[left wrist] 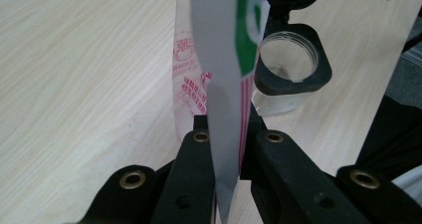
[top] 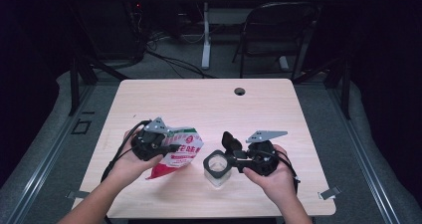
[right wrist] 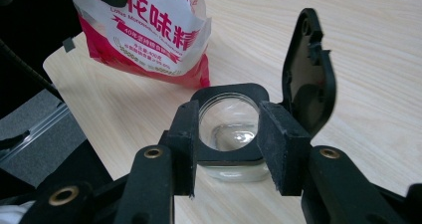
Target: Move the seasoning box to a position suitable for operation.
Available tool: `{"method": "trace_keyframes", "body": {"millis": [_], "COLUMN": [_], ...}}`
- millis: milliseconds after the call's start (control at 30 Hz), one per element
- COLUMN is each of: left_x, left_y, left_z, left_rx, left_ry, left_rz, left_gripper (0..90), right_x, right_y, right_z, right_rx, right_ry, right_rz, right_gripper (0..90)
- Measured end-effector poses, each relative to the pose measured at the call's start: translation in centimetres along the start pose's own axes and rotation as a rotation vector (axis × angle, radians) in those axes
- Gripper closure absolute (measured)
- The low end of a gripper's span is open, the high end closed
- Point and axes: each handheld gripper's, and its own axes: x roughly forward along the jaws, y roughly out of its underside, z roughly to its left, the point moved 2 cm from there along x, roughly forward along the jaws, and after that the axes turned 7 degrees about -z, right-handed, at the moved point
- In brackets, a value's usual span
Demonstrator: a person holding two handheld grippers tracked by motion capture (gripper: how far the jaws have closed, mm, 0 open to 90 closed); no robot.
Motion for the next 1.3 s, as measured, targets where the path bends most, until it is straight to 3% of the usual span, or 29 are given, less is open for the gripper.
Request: {"method": "trace_keyframes", "body": {"millis": [233, 500, 667, 967, 1300], "left_x": [-0.1, 0.2, 0.6, 0.7, 0.8], "left_y": [0.9, 2.2, 3.0, 4.2, 4.9], "left_z": [-0.9, -1.4, -2.1, -2.7, -2.9], "left_rx": [0.006, -0.028, -0.028, -0.045, -0.071], "left_ry": [0.000, 0.044, 0.060, 0.052, 0.070], "left_rz": [-0.036, -0.065, -0.064, -0.067, -0.084], "left_gripper": [90.0, 90.0, 90.0, 90.0, 90.0], "right_x": [1.3, 4.2, 5.4, 5.7, 7.5], "right_y": [-0.7, -1.3, -1.2, -1.7, -1.1], "right_z": [1.1, 2.6, 3.4, 5.0, 5.7], "right_rx": [-0.033, -0.062, -0.086, -0.136, -0.158], "right_ry": [-0.030, -0.077, -0.087, -0.136, -0.180], "right_rz": [0.025, 0.052, 0.054, 0.038, 0.116], "right_gripper": [61.0, 61.8, 61.8, 69.1, 75.0]}}
